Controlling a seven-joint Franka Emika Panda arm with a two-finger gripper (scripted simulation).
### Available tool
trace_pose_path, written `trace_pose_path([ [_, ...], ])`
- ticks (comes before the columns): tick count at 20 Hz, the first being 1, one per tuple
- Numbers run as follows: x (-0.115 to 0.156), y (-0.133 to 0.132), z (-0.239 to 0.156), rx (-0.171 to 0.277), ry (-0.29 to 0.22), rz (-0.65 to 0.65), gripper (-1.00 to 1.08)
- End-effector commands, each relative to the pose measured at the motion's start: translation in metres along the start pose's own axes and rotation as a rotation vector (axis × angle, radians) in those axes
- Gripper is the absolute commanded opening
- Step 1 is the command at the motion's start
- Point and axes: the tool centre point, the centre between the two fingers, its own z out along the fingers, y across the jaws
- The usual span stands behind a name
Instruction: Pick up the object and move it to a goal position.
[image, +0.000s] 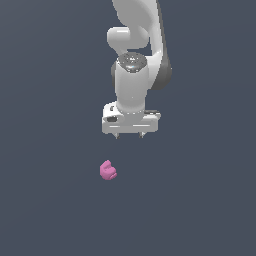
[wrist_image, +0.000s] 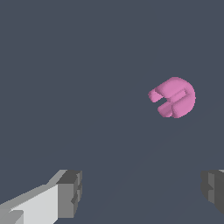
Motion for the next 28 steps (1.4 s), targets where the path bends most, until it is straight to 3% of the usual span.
trace_pose_path([
  [1,0.000,0.000,0.000,0.000,0.000,0.000,1.00],
  [12,0.008,-0.021,-0.016,-0.005,0.030,-0.077,1.00],
  [28,0.028,0.002,0.004,-0.006,0.013,-0.182,1.00],
])
